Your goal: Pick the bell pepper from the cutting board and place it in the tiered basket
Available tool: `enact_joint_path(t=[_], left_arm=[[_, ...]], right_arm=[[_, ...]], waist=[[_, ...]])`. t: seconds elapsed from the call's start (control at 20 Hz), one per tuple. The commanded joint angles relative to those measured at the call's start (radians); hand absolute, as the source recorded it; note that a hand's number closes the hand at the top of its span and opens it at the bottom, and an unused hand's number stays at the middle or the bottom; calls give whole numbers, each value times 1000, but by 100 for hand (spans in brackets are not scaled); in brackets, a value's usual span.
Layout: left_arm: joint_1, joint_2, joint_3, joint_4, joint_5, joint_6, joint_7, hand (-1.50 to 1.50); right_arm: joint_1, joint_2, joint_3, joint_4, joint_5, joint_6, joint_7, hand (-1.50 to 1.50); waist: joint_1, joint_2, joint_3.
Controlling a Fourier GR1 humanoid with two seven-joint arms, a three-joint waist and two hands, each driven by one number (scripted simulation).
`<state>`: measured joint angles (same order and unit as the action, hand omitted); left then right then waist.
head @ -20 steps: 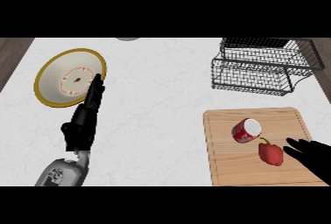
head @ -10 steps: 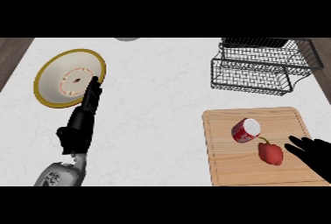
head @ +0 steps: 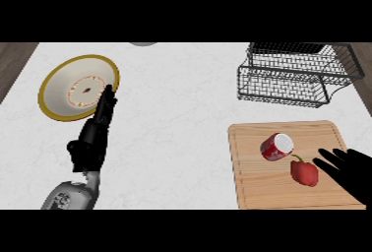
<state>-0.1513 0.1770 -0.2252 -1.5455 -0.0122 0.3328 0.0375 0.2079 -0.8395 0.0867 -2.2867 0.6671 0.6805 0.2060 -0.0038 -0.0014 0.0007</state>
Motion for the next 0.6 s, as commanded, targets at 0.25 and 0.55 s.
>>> enact_joint_path(t=[0.25, 0.55], left_arm=[[-12, -55, 1, 43, -48, -2, -22, 0], [30, -60, 21, 15, -59, -24, -23, 0]], right_arm=[[1, 63, 29, 98, 256, -121, -92, -150], [23, 137, 20, 162, 336, -146, -121, -150]], waist=[[-2, 1, 0], [1, 1, 0]])
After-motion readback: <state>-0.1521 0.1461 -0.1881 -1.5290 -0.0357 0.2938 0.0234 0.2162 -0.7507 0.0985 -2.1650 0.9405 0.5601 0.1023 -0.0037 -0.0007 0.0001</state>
